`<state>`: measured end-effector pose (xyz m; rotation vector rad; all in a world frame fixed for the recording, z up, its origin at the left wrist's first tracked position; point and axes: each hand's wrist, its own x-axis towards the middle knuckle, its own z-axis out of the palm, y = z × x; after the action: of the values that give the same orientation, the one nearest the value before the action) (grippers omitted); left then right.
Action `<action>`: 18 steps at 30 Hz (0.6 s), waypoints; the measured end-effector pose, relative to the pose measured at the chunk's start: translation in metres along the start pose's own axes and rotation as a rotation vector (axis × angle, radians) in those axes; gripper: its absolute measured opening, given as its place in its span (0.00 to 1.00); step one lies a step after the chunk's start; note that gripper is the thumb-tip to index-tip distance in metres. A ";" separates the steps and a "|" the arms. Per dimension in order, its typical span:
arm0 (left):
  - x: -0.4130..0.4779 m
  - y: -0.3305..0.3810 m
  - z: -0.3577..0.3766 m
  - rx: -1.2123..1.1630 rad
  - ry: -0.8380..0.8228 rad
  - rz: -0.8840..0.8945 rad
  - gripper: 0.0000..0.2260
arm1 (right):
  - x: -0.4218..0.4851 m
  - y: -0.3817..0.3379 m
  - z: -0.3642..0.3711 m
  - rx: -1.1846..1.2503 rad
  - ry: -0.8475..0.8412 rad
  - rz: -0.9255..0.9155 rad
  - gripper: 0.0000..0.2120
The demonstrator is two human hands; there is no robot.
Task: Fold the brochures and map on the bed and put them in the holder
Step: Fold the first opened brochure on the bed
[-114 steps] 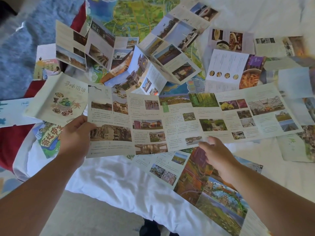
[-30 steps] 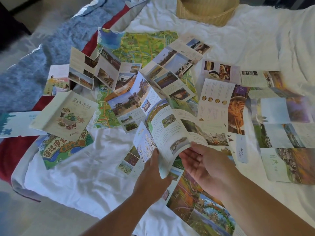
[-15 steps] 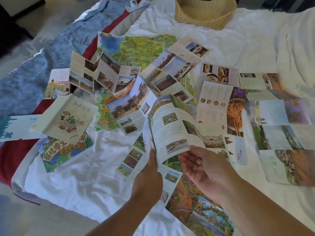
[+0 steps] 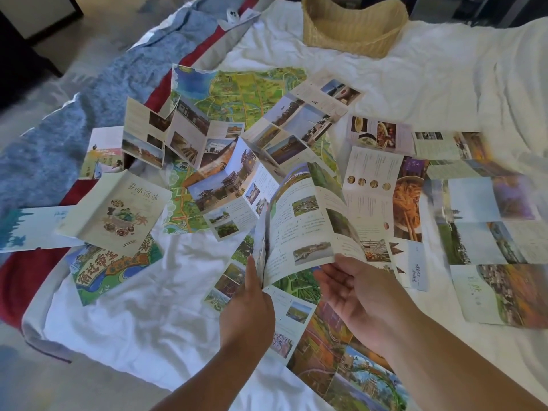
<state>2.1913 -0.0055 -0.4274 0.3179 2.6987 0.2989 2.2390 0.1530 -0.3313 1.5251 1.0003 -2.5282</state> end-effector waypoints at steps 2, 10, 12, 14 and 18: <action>-0.002 -0.002 0.001 -0.132 0.020 -0.018 0.29 | 0.000 -0.001 0.000 -0.002 -0.007 -0.001 0.06; 0.002 -0.009 -0.003 -0.299 0.043 -0.042 0.27 | 0.000 -0.007 -0.002 -0.004 0.002 -0.009 0.06; 0.002 -0.008 -0.006 -0.373 0.087 -0.026 0.26 | 0.000 -0.007 -0.003 0.004 0.013 -0.011 0.06; 0.002 -0.007 -0.009 -0.432 0.129 -0.015 0.25 | 0.001 -0.007 -0.004 0.013 0.026 -0.016 0.06; 0.004 -0.002 -0.015 -0.528 0.205 -0.005 0.27 | 0.004 -0.006 -0.006 0.021 0.089 -0.016 0.07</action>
<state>2.1809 -0.0091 -0.4157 0.1261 2.6812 1.0649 2.2394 0.1622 -0.3328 1.6553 1.0033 -2.5093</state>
